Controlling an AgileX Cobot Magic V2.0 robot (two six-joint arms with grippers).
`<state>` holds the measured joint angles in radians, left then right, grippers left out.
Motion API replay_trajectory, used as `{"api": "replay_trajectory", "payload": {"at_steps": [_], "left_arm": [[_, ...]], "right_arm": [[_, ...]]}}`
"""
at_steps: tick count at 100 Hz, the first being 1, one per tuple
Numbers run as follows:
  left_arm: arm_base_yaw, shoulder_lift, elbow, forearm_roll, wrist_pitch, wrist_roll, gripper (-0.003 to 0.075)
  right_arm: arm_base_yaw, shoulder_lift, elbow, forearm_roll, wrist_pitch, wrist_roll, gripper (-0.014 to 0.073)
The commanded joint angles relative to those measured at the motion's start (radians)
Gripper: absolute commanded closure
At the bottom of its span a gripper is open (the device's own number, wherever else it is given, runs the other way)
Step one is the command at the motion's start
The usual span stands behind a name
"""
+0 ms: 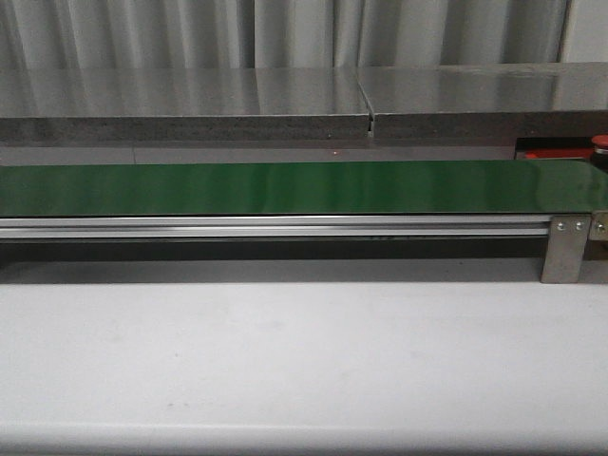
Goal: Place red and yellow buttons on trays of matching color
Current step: 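Raise the right gripper away from the trays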
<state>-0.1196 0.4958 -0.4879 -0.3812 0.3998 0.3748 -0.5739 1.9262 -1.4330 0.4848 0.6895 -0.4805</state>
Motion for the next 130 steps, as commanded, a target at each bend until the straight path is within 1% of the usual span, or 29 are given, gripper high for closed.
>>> {"api": "replay_trajectory", "payload": {"at_steps": [1,13,23,44,58,80,89,100,105,112,130], "left_arm": [[-0.007,0.008,-0.026,-0.020,-0.077,-0.002,0.0739],[-0.007,0.008,-0.026,-0.020,-0.077,-0.002,0.0739],[-0.007,0.008,-0.026,-0.020,-0.077,-0.002,0.0739],[-0.007,0.008,-0.026,-0.020,-0.077,-0.002,0.0739],[-0.007,0.008,-0.026,-0.020,-0.077,-0.002,0.0739],[-0.007,0.008,-0.026,-0.020,-0.077,-0.002,0.0739],[-0.007,0.008,-0.026,-0.020,-0.077,-0.002,0.0739],[-0.007,0.008,-0.026,-0.020,-0.077,-0.002,0.0739],[-0.007,0.008,-0.026,-0.020,-0.077,-0.002,0.0739],[-0.007,0.008,-0.026,-0.020,-0.077,-0.002,0.0739],[-0.007,0.008,-0.026,-0.020,-0.077,-0.002,0.0739]], "right_arm": [[0.007,-0.105,-0.027,0.022,-0.034,-0.009,0.0077],[0.050,-0.183,-0.027,0.022,-0.039,-0.009,0.0081],[0.097,-0.249,-0.026,0.022,-0.057,-0.034,0.0081],[0.233,-0.428,0.041,0.022,-0.138,-0.068,0.0081],[0.325,-0.578,0.160,0.022,-0.205,-0.095,0.0081],[0.457,-0.832,0.422,0.022,-0.277,-0.130,0.0081],[0.489,-0.938,0.530,0.022,-0.281,-0.130,0.0081],[0.496,-1.069,0.638,0.023,-0.283,-0.130,0.0089],[0.496,-1.122,0.691,0.023,-0.272,-0.129,0.0113],[0.496,-1.207,0.749,0.036,-0.251,-0.126,0.0183],[0.496,-1.402,0.843,0.055,-0.221,-0.123,0.0428]]}}
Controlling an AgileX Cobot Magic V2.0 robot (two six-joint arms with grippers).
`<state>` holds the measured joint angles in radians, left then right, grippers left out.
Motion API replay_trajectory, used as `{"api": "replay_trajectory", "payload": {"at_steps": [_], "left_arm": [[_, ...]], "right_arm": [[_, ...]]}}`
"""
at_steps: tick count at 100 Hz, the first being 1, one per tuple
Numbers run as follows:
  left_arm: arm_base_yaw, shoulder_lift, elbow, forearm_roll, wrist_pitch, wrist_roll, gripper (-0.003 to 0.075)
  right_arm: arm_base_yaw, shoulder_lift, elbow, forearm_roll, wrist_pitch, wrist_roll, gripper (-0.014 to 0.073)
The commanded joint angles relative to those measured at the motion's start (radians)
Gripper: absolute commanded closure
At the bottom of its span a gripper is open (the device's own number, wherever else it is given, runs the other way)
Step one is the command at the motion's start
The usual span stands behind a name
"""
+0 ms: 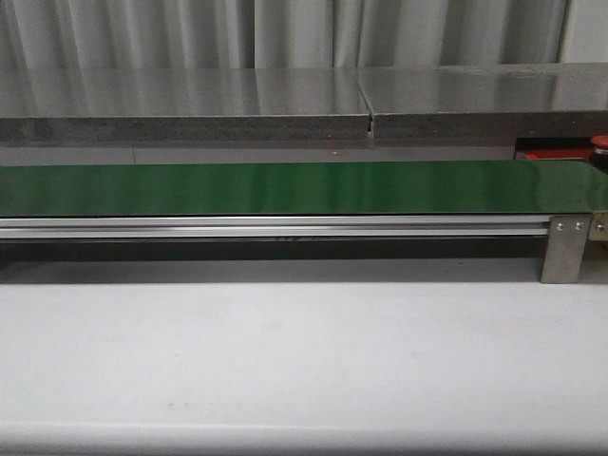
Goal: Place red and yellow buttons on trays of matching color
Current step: 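Raise the right gripper away from the trays, then move the left gripper over a red push-button in the pile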
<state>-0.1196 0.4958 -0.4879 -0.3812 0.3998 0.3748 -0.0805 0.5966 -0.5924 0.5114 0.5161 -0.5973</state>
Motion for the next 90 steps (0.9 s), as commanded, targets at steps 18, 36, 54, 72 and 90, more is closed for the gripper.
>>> {"api": "replay_trajectory", "payload": {"at_steps": [18,36,54,72,90], "left_arm": [[-0.007,0.008,-0.026,-0.020,-0.077,-0.002,0.0739],[-0.007,0.008,-0.026,-0.020,-0.077,-0.002,0.0739],[-0.007,0.008,-0.026,-0.020,-0.077,-0.002,0.0739],[-0.007,0.008,-0.026,-0.020,-0.077,-0.002,0.0738],[-0.007,0.008,-0.026,-0.020,-0.072,-0.002,0.0652]], "right_arm": [[0.003,-0.188,0.035,0.029,-0.044,-0.007,0.0701],[0.003,-0.198,0.035,0.029,-0.038,-0.007,0.0711],[0.003,-0.198,0.035,0.029,-0.038,-0.007,0.0711],[0.003,-0.198,0.035,0.029,-0.038,-0.007,0.0711],[0.003,-0.198,0.035,0.029,-0.038,-0.007,0.0711]]}}
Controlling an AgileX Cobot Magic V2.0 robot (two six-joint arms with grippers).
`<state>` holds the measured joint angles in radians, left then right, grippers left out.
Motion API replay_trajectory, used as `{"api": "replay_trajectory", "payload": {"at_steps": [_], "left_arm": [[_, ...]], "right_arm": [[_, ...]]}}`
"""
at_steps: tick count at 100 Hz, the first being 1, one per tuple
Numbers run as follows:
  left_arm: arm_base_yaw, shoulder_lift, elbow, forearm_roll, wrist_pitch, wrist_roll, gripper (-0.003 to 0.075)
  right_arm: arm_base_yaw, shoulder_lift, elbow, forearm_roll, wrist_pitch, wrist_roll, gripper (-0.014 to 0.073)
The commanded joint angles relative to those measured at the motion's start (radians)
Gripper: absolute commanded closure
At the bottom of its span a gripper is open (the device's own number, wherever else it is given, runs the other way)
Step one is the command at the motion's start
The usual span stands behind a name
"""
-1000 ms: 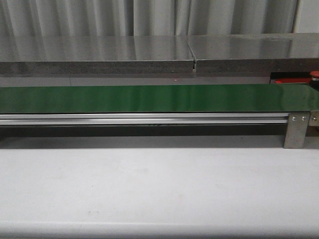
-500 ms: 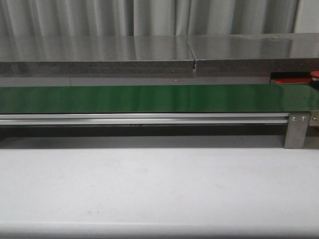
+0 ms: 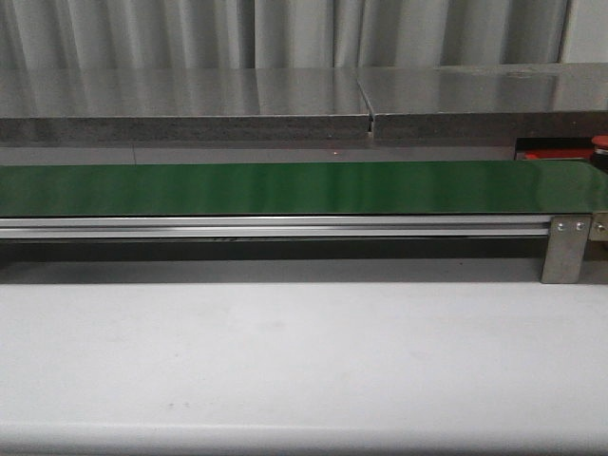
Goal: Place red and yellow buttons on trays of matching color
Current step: 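Move the left gripper over a red push-button in the pile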
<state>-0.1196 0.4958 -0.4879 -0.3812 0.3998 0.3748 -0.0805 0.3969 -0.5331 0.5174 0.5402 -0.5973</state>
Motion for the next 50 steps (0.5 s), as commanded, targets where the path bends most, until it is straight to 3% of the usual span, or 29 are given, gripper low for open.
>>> {"api": "replay_trajectory", "payload": {"at_steps": [1,7,22,27,34,50], "left_arm": [[-0.007,0.008,-0.026,-0.020,-0.069,-0.002,0.0630],[-0.007,0.008,-0.026,-0.020,-0.065,-0.002,0.0519],[-0.007,0.009,-0.026,-0.020,-0.063,-0.002,0.0132],[-0.007,0.009,-0.026,-0.022,-0.067,-0.002,0.0060],[-0.007,0.009,-0.026,-0.028,-0.067,-0.002,0.0030],[-0.007,0.013,-0.029,-0.018,-0.109,-0.002,0.0069]], "right_arm": [[0.003,0.002,-0.024,0.023,-0.062,-0.007,0.0711],[0.003,0.002,-0.024,0.023,-0.062,-0.007,0.0711],[0.003,0.002,-0.024,0.023,-0.062,-0.007,0.0711],[0.003,0.002,-0.024,0.023,-0.062,-0.007,0.0711],[0.003,0.002,-0.024,0.023,-0.062,-0.007,0.0711],[0.003,0.002,-0.024,0.023,-0.062,-0.007,0.0711]]}}
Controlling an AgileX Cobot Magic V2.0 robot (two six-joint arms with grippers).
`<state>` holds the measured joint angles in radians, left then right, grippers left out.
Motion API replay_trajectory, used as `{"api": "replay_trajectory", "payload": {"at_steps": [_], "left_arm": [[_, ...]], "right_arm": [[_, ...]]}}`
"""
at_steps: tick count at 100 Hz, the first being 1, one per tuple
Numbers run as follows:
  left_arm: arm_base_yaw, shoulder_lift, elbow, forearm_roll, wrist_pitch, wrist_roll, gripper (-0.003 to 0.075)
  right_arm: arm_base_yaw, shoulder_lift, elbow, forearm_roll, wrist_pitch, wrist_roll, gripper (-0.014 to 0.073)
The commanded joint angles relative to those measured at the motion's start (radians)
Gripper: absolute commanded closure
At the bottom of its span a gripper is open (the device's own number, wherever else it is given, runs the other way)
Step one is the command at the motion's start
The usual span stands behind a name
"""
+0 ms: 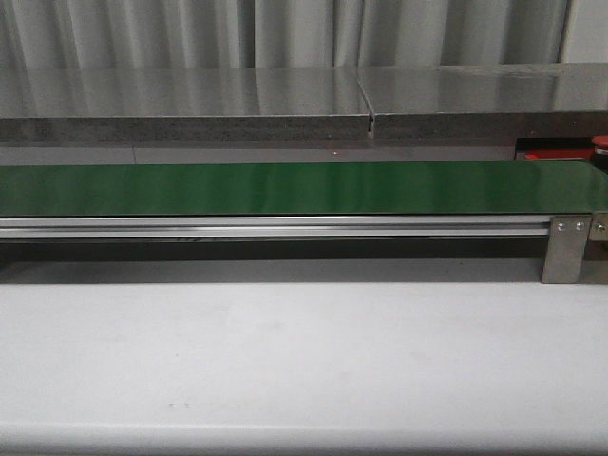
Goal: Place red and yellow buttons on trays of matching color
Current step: 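Move the left gripper over a red push-button in the pile, then grasp the red push-button with the left gripper and lift it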
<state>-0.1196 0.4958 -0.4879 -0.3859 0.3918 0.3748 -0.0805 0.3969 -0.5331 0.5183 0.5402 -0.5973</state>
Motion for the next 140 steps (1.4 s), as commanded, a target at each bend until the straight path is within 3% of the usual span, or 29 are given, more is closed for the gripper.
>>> {"api": "replay_trajectory", "payload": {"at_steps": [1,22,53,67,104,140], "left_arm": [[-0.007,0.015,-0.029,-0.013,-0.107,-0.002,0.0070],[0.035,0.144,-0.131,-0.013,-0.122,-0.054,0.0080],[0.318,0.546,-0.466,-0.051,-0.045,-0.062,0.0080],[0.393,0.737,-0.636,-0.051,-0.005,-0.062,0.0080],[0.477,1.212,-1.077,-0.051,0.154,-0.062,0.0080],[0.511,1.499,-1.274,-0.051,0.208,-0.062,0.0080]], "right_arm": [[0.003,0.002,-0.024,0.022,-0.062,-0.007,0.0711],[0.003,0.002,-0.024,0.022,-0.062,-0.007,0.0711],[0.003,0.002,-0.024,0.022,-0.062,-0.007,0.0711],[0.003,0.002,-0.024,0.022,-0.062,-0.007,0.0711],[0.003,0.002,-0.024,0.022,-0.062,-0.007,0.0711],[0.003,0.002,-0.024,0.022,-0.062,-0.007,0.0711]]}}
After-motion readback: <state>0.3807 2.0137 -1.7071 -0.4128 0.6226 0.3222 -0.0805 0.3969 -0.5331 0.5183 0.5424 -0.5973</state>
